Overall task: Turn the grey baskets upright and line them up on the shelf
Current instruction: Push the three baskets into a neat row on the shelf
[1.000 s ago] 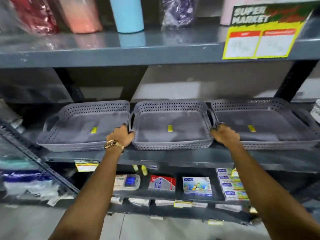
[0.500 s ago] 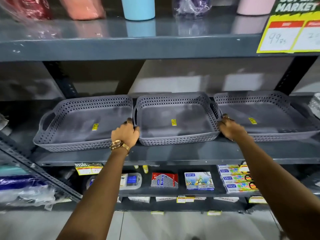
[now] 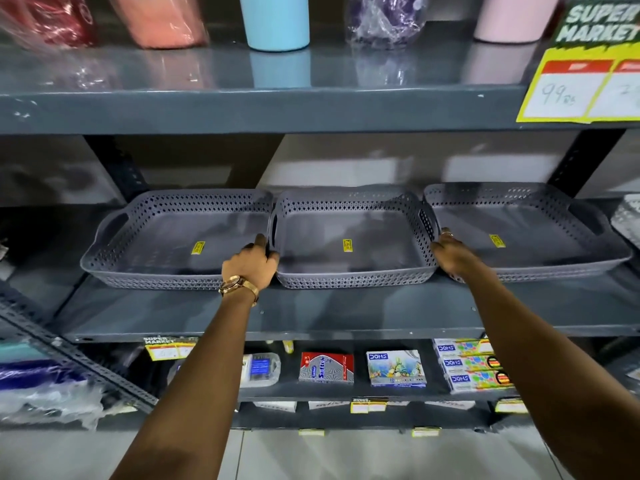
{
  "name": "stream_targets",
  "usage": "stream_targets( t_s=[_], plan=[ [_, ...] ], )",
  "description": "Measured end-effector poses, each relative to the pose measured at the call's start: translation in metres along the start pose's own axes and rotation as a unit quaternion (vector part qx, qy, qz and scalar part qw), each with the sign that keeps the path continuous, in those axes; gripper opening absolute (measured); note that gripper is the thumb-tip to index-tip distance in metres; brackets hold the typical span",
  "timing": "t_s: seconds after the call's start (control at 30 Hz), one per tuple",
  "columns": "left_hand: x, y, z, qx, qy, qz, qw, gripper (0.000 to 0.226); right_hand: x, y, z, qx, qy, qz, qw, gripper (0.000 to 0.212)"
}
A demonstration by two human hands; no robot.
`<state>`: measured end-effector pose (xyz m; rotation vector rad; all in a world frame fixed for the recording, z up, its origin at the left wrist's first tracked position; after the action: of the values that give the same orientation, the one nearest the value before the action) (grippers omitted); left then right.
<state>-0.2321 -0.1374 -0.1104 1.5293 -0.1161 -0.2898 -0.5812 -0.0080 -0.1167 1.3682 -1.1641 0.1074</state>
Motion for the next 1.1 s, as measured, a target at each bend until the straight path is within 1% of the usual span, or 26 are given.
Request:
stream_targets(
  t_s=[0.1, 0.23, 0.37, 0.5, 0.67, 0.77, 0.93, 1.1],
  plan=[
    [0.003, 0.000, -0.013, 0.017, -0.015, 0.003, 1.000, 0.036, -0.007, 0.000, -0.022, -0.022, 0.004, -0.006, 1.000, 0.030],
    [0.007, -0.002, -0.035, 0.034, -0.025, 0.011, 0.999, 0.044, -0.025, -0.003, -0.051, -0.048, 0.010, -0.019, 0.999, 0.035],
    [0.010, -0.001, -0.057, 0.032, -0.005, 0.014, 0.999, 0.050, -0.033, -0.005, -0.065, -0.046, 0.001, -0.012, 0.999, 0.033],
    [0.007, -0.002, -0.073, 0.009, 0.027, 0.007, 1.000, 0.044, -0.029, -0.004, -0.072, -0.057, -0.014, -0.028, 0.998, 0.031],
    [0.012, -0.001, -0.064, 0.010, 0.037, 0.009, 0.999, 0.046, -0.023, 0.002, -0.067, -0.042, -0.025, -0.044, 0.998, 0.029],
    [0.013, 0.000, -0.059, 0.014, 0.026, 0.013, 0.999, 0.048, -0.024, 0.002, -0.065, -0.045, -0.025, -0.058, 0.997, 0.035],
    [0.014, 0.002, -0.057, 0.018, 0.015, 0.022, 0.999, 0.053, -0.024, 0.001, -0.066, -0.041, -0.017, -0.080, 0.996, 0.034],
    [0.013, 0.001, -0.059, 0.008, 0.031, 0.018, 0.999, 0.053, -0.021, 0.001, -0.070, -0.042, -0.007, -0.088, 0.995, 0.034]
  ],
)
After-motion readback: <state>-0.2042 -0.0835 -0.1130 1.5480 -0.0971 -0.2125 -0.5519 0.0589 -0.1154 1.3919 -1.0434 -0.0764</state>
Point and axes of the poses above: each hand's wrist, its own z-axis towards the middle knuckle, its own y-axis out of the back of the hand, x = y × z, the point moved 5 cm from there along z, towards the middle knuckle, and after that the axes turned 10 degrees about z, right-handed, at the moved point
